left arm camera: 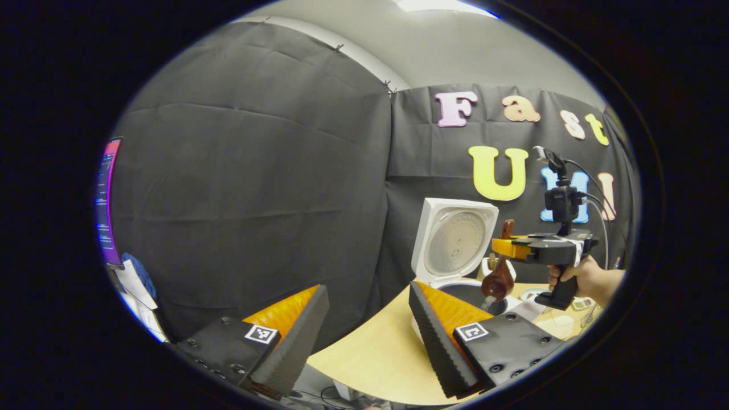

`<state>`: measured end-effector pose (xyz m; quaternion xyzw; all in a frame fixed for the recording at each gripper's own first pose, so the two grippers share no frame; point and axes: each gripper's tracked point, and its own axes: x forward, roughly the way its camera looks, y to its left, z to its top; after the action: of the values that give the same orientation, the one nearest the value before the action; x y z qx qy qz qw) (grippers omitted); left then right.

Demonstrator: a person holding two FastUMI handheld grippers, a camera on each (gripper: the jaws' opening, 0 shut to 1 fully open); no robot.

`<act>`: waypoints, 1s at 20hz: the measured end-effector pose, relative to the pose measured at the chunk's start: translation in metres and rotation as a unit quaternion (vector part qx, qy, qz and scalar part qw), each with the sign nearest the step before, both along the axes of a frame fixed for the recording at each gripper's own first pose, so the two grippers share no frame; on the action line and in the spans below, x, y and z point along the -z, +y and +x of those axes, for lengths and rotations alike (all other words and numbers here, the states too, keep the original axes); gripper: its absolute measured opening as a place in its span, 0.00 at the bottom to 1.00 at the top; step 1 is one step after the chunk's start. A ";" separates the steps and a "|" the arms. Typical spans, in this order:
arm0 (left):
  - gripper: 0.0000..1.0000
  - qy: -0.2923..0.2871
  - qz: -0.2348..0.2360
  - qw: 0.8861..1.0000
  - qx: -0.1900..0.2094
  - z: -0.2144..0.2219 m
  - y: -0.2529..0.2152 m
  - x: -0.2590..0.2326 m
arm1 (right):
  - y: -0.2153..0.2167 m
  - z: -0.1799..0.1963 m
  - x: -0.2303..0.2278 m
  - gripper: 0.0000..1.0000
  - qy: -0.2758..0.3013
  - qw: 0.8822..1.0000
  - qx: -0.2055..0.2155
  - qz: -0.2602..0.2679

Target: Close the left gripper, press the button to open the rice cooker; take a wooden spoon from the chopstick holder with the right hand, scoop a spoonful of rice and pour it into the rice cooker, then put the wooden spoon back into the chopstick holder.

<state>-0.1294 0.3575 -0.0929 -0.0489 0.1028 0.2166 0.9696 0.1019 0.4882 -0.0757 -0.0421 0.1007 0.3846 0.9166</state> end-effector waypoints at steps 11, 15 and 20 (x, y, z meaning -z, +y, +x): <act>0.98 -0.024 0.013 0.999 0.036 0.012 -0.002 -0.015 | -0.041 -0.001 -0.035 0.18 0.077 0.992 0.009 0.097; 0.96 -0.032 0.013 0.998 0.058 0.018 -0.009 -0.017 | -0.093 0.011 -0.039 0.18 0.107 0.985 0.048 0.131; 0.95 -0.045 0.013 0.995 0.094 0.022 -0.015 -0.021 | -0.171 0.024 -0.032 0.18 0.107 0.980 0.105 0.129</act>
<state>-0.1073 0.3420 -0.0716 -0.0356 0.0608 0.1238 0.9898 0.1260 0.3175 -0.0433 0.1287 0.1521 0.2979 0.9336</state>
